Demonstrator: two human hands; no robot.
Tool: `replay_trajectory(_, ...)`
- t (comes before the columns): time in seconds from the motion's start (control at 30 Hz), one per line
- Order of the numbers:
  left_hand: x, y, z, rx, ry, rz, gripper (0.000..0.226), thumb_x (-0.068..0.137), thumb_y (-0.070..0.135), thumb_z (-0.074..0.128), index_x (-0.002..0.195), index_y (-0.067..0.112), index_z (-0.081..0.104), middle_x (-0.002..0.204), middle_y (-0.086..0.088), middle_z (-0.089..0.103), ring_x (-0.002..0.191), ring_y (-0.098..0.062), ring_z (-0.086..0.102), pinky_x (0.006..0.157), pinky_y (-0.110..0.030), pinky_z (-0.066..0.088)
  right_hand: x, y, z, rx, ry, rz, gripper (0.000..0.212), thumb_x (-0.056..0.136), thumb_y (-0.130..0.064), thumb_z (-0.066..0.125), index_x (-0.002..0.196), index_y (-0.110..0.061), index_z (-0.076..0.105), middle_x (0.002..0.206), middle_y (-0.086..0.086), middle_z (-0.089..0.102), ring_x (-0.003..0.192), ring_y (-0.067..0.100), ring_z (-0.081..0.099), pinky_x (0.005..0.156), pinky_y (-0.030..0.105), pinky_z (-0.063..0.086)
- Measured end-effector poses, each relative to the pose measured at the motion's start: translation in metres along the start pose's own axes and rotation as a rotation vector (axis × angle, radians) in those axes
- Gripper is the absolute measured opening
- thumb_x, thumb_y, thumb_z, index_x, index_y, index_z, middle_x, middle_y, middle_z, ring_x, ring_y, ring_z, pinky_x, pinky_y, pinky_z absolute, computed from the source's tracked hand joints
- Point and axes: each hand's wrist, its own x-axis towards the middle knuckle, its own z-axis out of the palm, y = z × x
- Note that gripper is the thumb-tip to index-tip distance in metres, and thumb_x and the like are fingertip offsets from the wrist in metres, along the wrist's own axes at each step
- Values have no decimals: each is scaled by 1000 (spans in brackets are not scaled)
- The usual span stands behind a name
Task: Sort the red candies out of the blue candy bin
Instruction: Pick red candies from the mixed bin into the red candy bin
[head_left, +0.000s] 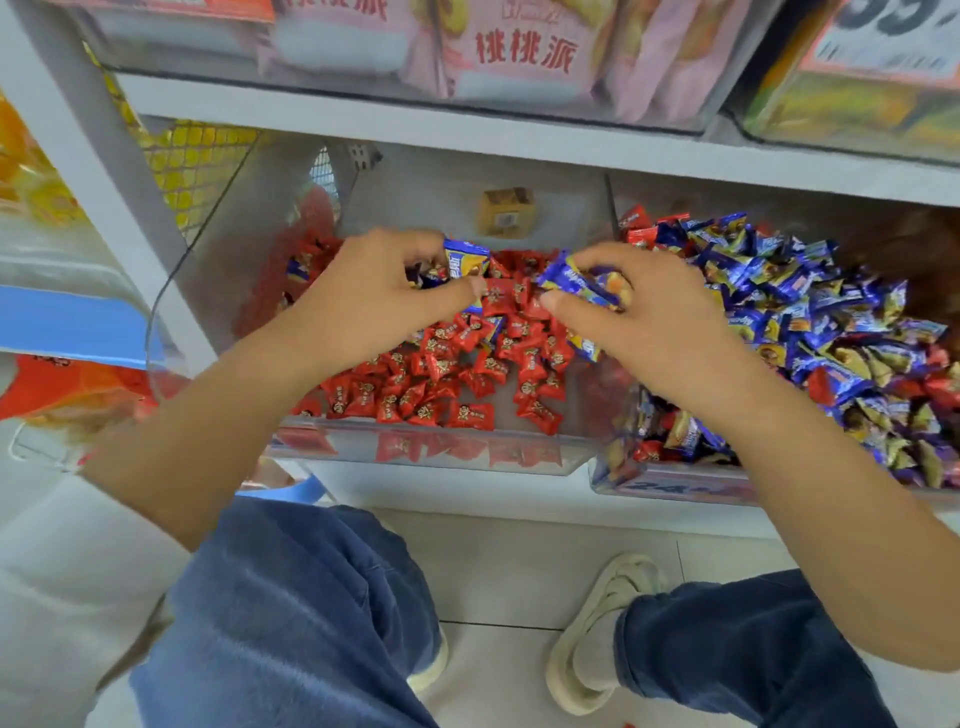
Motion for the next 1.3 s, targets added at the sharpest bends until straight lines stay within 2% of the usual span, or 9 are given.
replay_trajectory(0.17,28,69,61,41,-47,136,34,84,49,61,59,32,45,55,7,43,54,-7,39,54,-27,29,-29,70,-59,-15,160,258,53,92,-37,56,137,-13,47,135,11,53,127,20,46,92,28,36)
replay_trajectory(0.27,55,105,107,234,-66,240,19,87,50,57,86,31,57,75,7,56,77,-19,53,62,-31,39,-27,100,-79,6,234,316,51,93,-35,55,137,-9,46,137,11,51,126,24,46,91,27,35)
replay_trajectory(0.37,82,114,139,260,-161,261,47,85,44,61,127,26,50,121,-2,54,112,-22,51,86,-35,45,-23,111,-89,68,261,263,50,92,-33,58,136,-13,47,132,5,52,122,19,48,83,14,31)
replay_trajectory(0.5,91,102,135,113,-220,222,79,76,37,74,143,31,33,145,-4,37,133,-21,37,110,-39,32,-26,126,-98,38,226,250,47,92,-35,57,137,-24,47,132,3,46,124,17,44,84,12,29)
replay_trajectory(0.7,51,52,74,196,-41,266,31,81,28,67,112,22,66,116,4,62,113,-16,55,99,-25,37,-40,116,-91,126,479,204,25,90,-7,48,91,-23,67,72,-3,59,50,4,44,47,17,30)
replay_trajectory(0.77,33,27,47,201,-4,168,25,82,27,68,107,24,68,111,5,63,108,-12,56,93,-18,35,-40,94,-79,152,430,141,22,89,-5,50,91,-18,68,55,-14,52,44,3,42,44,12,27)
replay_trajectory(0.87,8,-10,7,218,14,27,20,82,26,69,101,30,66,110,4,65,102,-10,59,89,-11,35,-30,50,-51,101,312,-19,20,88,-21,49,92,-21,70,73,-19,61,57,-4,51,56,8,34)
replay_trajectory(0.97,-9,-43,-23,333,-12,-163,22,85,18,68,108,18,69,111,0,65,105,-15,58,86,-17,35,-11,15,-16,18,191,-113,22,88,-26,49,94,-26,70,82,-7,66,66,3,54,67,26,44)
replay_trajectory(1.3,14,-96,-23,619,-50,-275,26,83,8,59,106,14,71,116,-4,67,108,-24,60,93,-29,41,58,-4,89,-642,-384,121,29,89,-16,51,117,-9,56,119,13,55,110,34,54,78,35,44)
